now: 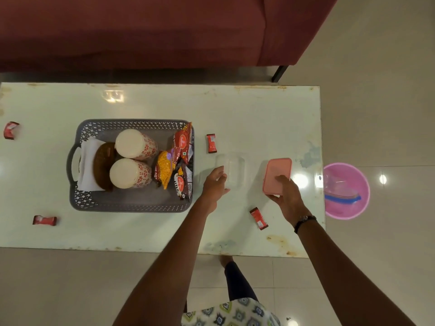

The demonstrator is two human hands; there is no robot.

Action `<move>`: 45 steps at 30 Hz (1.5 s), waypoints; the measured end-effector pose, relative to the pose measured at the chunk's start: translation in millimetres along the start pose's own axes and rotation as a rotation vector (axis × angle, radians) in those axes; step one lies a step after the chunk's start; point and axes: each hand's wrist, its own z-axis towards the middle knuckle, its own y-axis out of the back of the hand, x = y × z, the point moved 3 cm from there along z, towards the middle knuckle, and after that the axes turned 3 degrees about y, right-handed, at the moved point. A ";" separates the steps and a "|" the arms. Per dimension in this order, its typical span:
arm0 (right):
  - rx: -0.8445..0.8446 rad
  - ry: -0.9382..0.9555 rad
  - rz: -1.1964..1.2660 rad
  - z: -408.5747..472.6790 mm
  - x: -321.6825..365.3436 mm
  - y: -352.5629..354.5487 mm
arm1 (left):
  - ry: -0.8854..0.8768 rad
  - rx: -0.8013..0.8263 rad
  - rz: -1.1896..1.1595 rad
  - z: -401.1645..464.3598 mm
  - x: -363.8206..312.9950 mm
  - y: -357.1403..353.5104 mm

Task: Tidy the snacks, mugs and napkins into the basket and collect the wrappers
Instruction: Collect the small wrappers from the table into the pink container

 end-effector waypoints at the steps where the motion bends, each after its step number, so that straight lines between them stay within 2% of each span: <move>1: -0.011 0.016 -0.050 3.9 2.5 2.1 | 0.000 0.003 -0.007 0.5 -0.5 -1.6; 7: -0.125 0.065 -0.166 29.9 12.9 11.9 | -0.008 0.028 -0.003 4.4 1.9 -6.9; 10: -0.304 0.085 -0.189 25.5 3.5 23.3 | 0.013 0.016 -0.015 -0.3 8.9 -3.1; 12: -0.410 0.109 -0.348 14.1 -10.6 30.7 | 0.030 -0.021 -0.041 -3.7 15.5 1.7; 15: -0.281 0.115 -0.640 -7.7 -43.0 26.9 | 0.055 -0.094 -0.084 -7.3 23.4 8.7; 17: -0.193 0.193 -0.755 -20.4 -62.2 20.1 | 0.064 -0.111 -0.086 -7.8 27.4 11.8; 19: -0.186 0.282 -0.866 -25.9 -75.9 15.3 | 0.053 -0.113 -0.075 -8.0 29.0 14.5; 22: -0.178 0.299 -0.955 -27.0 -86.6 10.2 | 0.023 -0.121 -0.056 -7.1 29.7 18.7; 24: -0.133 0.273 -0.947 -27.0 -87.4 9.9 | 0.004 -0.130 -0.045 -7.2 29.1 20.1; 27: -0.096 0.225 -0.789 -29.3 -73.5 6.8 | -0.041 -0.165 -0.026 -6.1 23.4 21.5; 33: -0.034 0.539 -0.569 -27.5 -5.7 -51.0 | -0.180 -0.243 0.070 6.0 -11.2 19.3; 36: 0.004 0.562 -0.546 -8.9 12.9 -77.0 | -0.231 -0.276 0.142 11.7 -29.3 16.2; 43: -0.069 0.544 -0.578 -3.2 4.1 -57.7 | -0.416 -0.488 0.580 45.3 -63.2 10.1; 45: -0.072 0.554 -0.567 -6.5 -5.7 -48.1 | -0.405 -0.542 0.623 60.1 -67.4 7.1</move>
